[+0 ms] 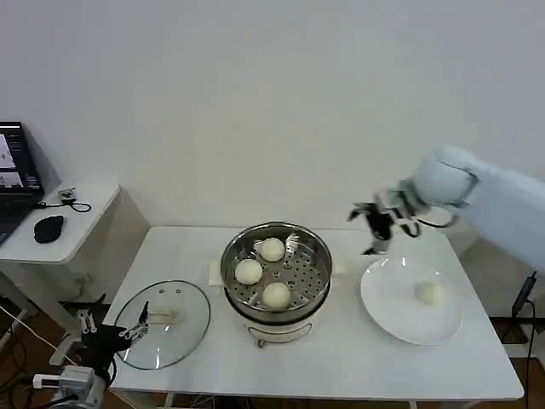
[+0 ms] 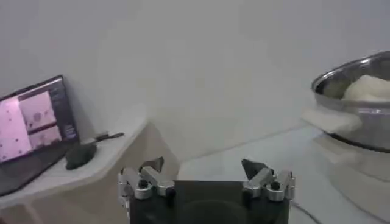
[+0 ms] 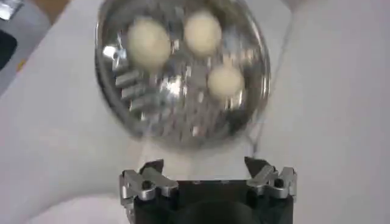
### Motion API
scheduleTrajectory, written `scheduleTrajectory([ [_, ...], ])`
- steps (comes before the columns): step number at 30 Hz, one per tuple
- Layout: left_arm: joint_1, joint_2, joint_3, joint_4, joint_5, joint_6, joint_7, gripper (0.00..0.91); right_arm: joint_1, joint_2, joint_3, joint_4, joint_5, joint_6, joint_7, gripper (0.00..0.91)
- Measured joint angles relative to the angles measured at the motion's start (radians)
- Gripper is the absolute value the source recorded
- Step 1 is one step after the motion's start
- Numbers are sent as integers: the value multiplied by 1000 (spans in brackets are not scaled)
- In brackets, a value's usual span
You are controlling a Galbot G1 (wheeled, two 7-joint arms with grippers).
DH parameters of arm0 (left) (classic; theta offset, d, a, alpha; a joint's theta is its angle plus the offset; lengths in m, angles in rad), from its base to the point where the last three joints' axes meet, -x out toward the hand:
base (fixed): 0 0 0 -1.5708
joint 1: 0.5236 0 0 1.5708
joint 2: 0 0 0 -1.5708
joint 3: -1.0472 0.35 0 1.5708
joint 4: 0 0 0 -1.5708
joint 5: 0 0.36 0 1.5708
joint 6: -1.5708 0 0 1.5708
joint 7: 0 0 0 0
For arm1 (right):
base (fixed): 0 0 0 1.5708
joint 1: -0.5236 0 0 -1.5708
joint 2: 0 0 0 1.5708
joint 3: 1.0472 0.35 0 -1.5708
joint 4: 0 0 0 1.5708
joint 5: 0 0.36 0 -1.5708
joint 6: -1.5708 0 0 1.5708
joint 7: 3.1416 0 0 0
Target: Take steamed baozi put them in steamer then cover it.
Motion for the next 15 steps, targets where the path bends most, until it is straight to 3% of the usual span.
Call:
scheduleTrajectory([
  [8,5,11,23,-6,1,-3,0,907,-179,-178,97,-1,-73,-23,36,907],
  [15,11,3,40,-18,10,-4,0,907,-456,-217,331,-58,-139,-18,43,907],
])
